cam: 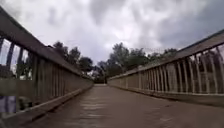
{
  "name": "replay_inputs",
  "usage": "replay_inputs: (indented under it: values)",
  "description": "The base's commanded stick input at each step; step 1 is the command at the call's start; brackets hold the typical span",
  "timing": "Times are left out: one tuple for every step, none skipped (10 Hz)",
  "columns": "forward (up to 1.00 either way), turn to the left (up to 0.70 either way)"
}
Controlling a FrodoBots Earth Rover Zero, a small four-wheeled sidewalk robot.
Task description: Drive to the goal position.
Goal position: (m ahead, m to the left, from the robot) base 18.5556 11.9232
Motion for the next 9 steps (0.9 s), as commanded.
replay_inputs:
  values:
    - [0.85, 0.0]
    - [0.85, 0.0]
    - [0.85, 0.0]
    - [0.85, 0.0]
    - [0.85, 0.0]
    - [0.85, 0.0]
    - [0.85, 0.0]
    - [0.85, 0.0]
    - [0.85, 0.0]
